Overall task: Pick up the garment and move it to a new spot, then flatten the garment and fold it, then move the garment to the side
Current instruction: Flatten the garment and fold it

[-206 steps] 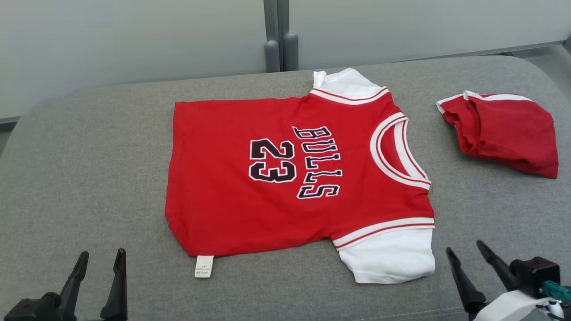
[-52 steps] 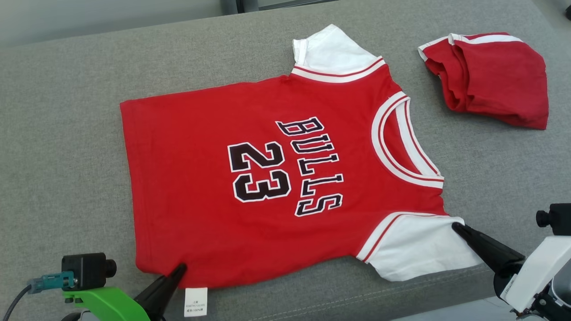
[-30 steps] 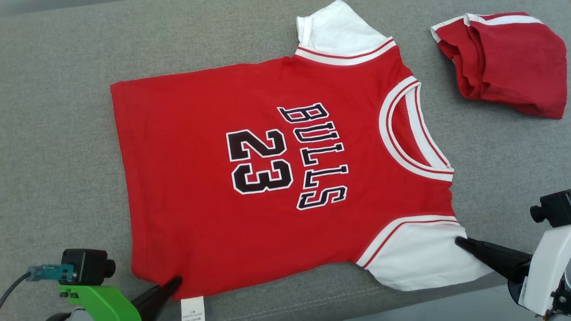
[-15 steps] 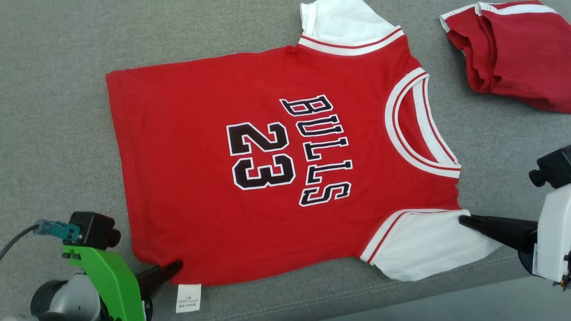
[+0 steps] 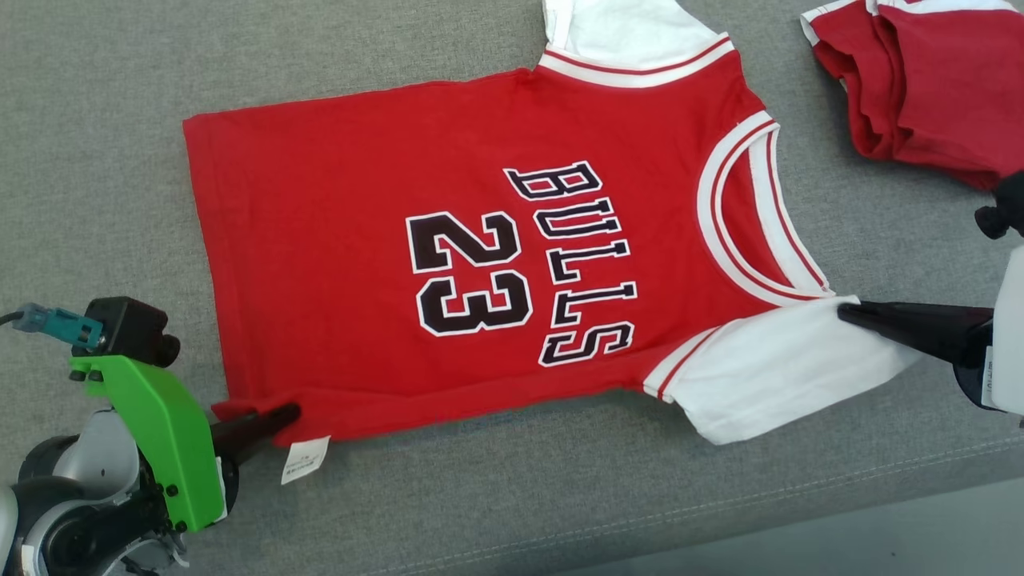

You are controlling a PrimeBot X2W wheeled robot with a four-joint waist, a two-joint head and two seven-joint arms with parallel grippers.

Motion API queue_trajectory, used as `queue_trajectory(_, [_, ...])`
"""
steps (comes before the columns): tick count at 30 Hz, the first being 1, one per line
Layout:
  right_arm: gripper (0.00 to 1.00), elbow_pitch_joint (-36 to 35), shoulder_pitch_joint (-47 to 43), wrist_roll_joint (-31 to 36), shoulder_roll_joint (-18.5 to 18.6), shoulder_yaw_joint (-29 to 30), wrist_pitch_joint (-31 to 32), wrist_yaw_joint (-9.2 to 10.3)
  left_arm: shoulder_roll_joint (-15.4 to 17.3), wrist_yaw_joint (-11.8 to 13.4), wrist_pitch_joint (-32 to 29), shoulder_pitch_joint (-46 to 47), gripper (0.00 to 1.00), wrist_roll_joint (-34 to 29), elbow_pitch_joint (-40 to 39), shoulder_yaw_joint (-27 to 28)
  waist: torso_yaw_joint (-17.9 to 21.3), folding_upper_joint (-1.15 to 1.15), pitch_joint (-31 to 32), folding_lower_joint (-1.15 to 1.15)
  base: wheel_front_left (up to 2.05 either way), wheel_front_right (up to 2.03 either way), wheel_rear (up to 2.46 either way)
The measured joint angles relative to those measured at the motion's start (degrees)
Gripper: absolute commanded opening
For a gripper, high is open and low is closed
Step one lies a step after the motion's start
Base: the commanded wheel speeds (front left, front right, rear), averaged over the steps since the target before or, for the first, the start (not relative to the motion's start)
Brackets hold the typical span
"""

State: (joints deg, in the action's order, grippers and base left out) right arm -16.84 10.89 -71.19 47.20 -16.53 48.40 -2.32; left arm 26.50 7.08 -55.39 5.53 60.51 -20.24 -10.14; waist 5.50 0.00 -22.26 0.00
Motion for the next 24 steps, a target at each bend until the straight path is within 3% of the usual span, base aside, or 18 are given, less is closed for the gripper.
queue_trajectory(11, [0.00, 0.21, 5.70, -0.40, -1.96, -0.56, 1.58, 1.43, -3.22, 0.01, -3.85, 5.15, 0.00, -0.64, 3.55, 2.69, 0.58, 0.00, -2.16, 0.00, 0.00, 0.00, 0.00])
queue_trajectory(24, [0.00, 3.48, 8.96, 0.30, -5.12, -2.67, 1.56, 1.42, -7.10, 0.01, -6.24, 9.22, 0.00, -4.00, 7.68, 4.58, 0.81, 0.00, -4.21, 0.00, 0.00, 0.00, 0.00])
